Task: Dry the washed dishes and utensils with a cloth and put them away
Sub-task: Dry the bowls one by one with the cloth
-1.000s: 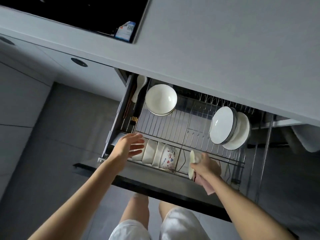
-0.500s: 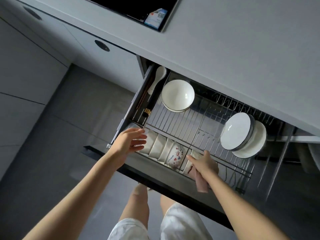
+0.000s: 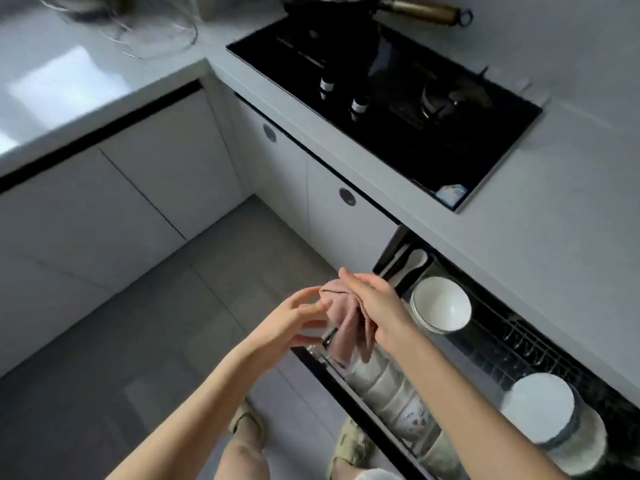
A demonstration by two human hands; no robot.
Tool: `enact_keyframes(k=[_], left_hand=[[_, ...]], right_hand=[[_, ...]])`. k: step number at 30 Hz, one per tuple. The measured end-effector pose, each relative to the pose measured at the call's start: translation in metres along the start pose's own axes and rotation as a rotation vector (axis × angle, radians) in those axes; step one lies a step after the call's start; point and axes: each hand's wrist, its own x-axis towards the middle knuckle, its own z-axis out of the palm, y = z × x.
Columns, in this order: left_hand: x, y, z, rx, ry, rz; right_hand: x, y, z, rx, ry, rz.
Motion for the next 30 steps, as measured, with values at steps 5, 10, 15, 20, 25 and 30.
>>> enact_keyframes(k=[5, 10, 15, 20, 25, 30], left_hand=[[-0.066, 0.05, -0.118, -0.19, 0.332, 0.288], [-0.128, 0.092, -0.257, -0.193, 0.59, 0.43], [-0.181, 0.112, -0.368, -0.225, 0.773, 0.486], [-0.21, 0.129, -0.458, -0.225, 0.897, 0.553], [-0.21, 0.158, -0.541, -0.254, 0.934, 0.564], [-0.18, 0.204, -0.644, -0.418, 1.07, 0.521]], right_hand=[[-0.02, -0.062, 0.149, -0.063, -0.384, -0.129], [-0.024, -0.099, 0.302, -0.267, -0.674, -0.289], [-0.02, -0.126, 0.43, -0.462, -0.709, -0.493], [-0.011, -0.154, 0.533, -0.537, -0.782, -0.636], [0.023, -0.192, 0.621, -0.469, -0.777, -0.708], [0.083, -0.248, 0.712, -0.397, -0.766, -0.686]])
